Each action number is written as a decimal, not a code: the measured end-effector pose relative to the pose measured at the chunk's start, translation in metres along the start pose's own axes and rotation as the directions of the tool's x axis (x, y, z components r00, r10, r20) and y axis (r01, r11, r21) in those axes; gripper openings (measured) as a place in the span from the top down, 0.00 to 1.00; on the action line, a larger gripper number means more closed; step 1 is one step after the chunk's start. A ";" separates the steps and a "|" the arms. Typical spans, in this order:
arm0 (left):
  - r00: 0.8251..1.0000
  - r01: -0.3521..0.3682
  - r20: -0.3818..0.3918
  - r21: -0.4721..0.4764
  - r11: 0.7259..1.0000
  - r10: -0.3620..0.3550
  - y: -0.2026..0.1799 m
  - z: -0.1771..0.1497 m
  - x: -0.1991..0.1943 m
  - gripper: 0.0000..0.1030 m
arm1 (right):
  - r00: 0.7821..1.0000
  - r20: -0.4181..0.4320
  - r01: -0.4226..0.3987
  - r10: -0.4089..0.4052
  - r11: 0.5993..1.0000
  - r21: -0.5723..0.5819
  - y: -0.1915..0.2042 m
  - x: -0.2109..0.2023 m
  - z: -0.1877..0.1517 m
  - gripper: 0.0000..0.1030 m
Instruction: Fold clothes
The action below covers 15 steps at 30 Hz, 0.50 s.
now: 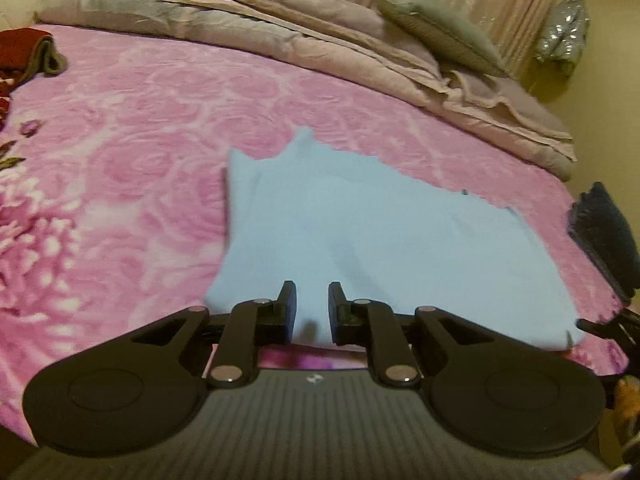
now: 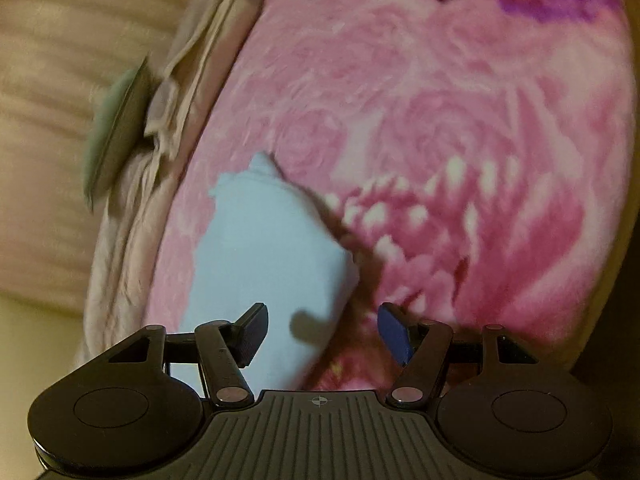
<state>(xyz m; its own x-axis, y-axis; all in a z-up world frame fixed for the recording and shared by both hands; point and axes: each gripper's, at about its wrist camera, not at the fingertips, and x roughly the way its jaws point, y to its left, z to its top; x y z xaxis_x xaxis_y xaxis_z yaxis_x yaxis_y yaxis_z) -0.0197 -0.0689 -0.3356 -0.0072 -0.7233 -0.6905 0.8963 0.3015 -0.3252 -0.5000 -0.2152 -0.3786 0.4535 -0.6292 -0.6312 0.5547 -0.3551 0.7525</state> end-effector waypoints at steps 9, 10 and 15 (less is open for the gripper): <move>0.998 0.034 -0.045 -0.119 0.992 -0.039 0.017 -0.003 0.021 0.88 | 0.993 0.064 -0.099 0.096 0.994 0.038 -0.006 0.023 0.005 0.38; 0.998 0.041 -0.044 -0.134 0.990 -0.047 0.019 -0.003 0.022 0.88 | 0.992 0.078 -0.101 0.100 0.995 0.020 -0.006 0.024 0.003 0.45; 0.995 0.072 -0.052 -0.193 0.979 -0.084 0.030 -0.003 0.024 0.88 | 0.992 0.093 -0.078 0.082 0.996 -0.046 -0.009 0.027 -0.001 0.72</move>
<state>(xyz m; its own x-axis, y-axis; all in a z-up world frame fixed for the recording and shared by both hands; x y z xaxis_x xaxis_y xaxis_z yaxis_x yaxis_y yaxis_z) 0.0058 -0.0753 -0.3646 -0.1053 -0.7126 -0.6936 0.7911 0.3626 -0.4926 -0.4927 -0.2282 -0.4026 0.4310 -0.7177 -0.5469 0.5486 -0.2728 0.7903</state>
